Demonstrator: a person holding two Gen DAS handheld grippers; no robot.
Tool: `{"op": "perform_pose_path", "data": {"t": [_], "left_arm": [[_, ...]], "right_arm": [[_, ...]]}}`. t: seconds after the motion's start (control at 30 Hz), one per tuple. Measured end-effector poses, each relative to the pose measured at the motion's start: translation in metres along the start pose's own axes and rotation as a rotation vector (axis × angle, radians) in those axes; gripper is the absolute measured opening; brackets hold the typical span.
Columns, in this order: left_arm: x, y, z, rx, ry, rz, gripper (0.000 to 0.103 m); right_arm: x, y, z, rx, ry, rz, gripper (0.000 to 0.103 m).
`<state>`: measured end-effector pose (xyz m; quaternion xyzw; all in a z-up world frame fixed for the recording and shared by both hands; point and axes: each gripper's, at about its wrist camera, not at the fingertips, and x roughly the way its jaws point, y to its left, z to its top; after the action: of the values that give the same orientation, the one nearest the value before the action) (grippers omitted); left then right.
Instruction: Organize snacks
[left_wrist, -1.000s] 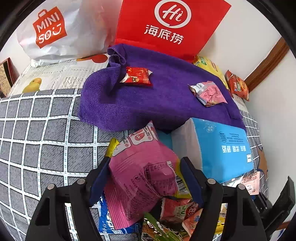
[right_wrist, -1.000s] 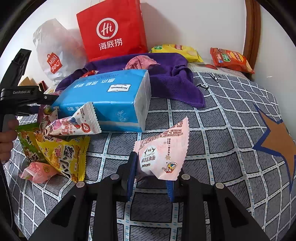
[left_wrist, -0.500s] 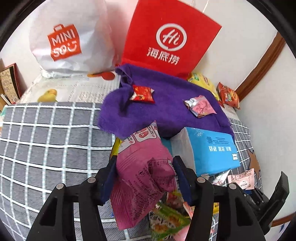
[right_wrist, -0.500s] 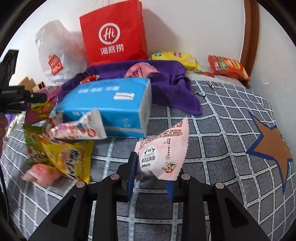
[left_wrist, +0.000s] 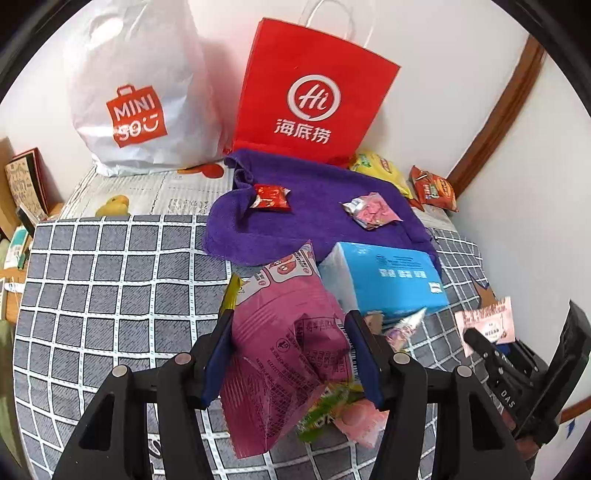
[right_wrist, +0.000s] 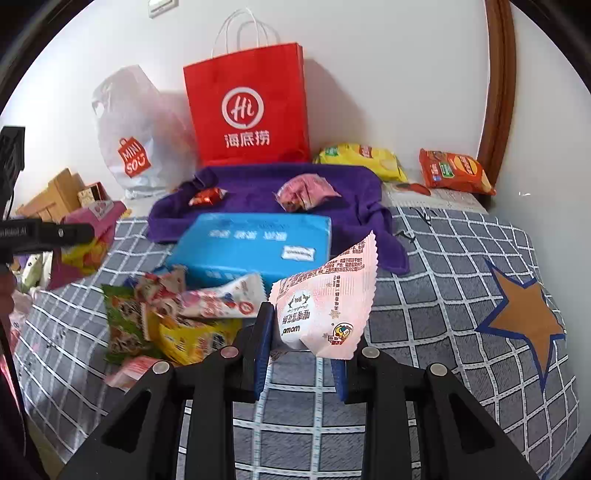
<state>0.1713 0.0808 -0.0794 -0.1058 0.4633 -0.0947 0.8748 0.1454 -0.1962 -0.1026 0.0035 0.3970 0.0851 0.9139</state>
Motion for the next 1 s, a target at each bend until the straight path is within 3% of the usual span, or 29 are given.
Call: {"op": "perform_pose_path", "data": {"t": [0.37, 1.0], "left_arm": [[-0.022, -0.027, -0.004, 0.029, -0.023, -0.045, 0.057], [-0.040, -0.063, 0.032, 0.084, -0.069, -0.081, 0.057]], "right_arm": [[-0.026, 0.004, 0.018, 0.018, -0.054, -0.009, 0.029], [-0.054, 0.003, 0.067, 0.004, -0.128, -0.026, 0.029]]}}
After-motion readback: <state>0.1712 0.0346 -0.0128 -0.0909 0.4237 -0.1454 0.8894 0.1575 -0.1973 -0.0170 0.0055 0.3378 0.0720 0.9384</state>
